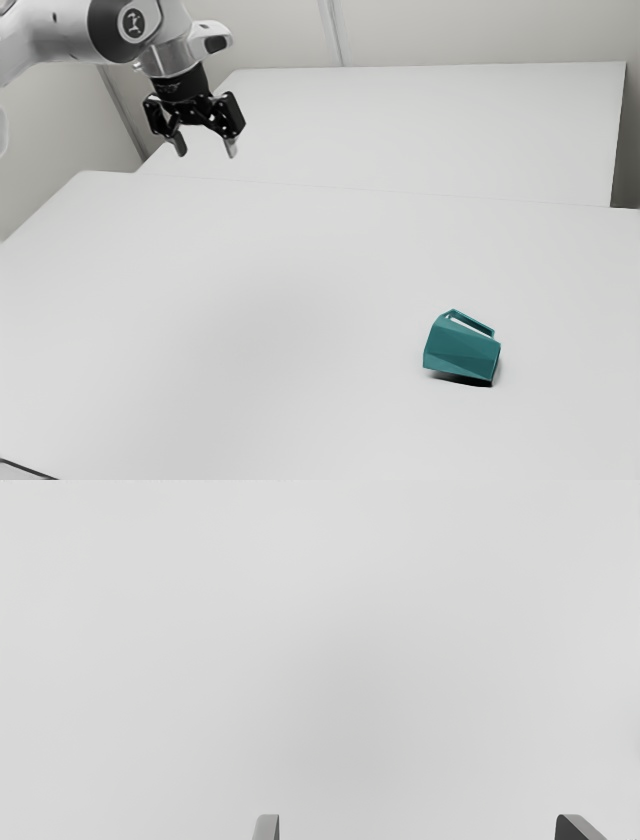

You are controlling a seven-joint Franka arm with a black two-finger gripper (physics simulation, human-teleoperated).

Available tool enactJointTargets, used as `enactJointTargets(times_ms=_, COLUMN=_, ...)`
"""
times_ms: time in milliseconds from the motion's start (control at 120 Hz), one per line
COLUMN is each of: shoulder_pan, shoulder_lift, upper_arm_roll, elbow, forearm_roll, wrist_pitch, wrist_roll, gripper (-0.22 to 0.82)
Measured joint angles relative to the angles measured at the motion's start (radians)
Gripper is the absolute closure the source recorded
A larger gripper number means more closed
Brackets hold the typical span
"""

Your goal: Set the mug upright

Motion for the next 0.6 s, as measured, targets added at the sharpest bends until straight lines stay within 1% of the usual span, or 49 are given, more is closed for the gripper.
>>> enactJointTargets(times_ms=300, shoulder_pan=-0.033, shoulder_lift=-0.002, upper_arm_roll=-0.001, elbow=-0.02, forearm_roll=-0.014, wrist_pitch=0.009, wrist_roll=-0.004, gripper=0.0)
enactJointTargets(times_ms=525, shoulder_pan=-0.023, shoulder_lift=-0.024, upper_arm_roll=-0.002, elbow=-0.099, forearm_roll=-0.077, wrist_pitch=0.058, wrist_roll=-0.007, gripper=0.0)
enactJointTargets(times_ms=600, shoulder_pan=-0.016, shoulder_lift=-0.029, upper_arm_roll=-0.001, elbow=-0.129, forearm_roll=-0.135, wrist_pitch=0.085, wrist_roll=-0.009, gripper=0.0)
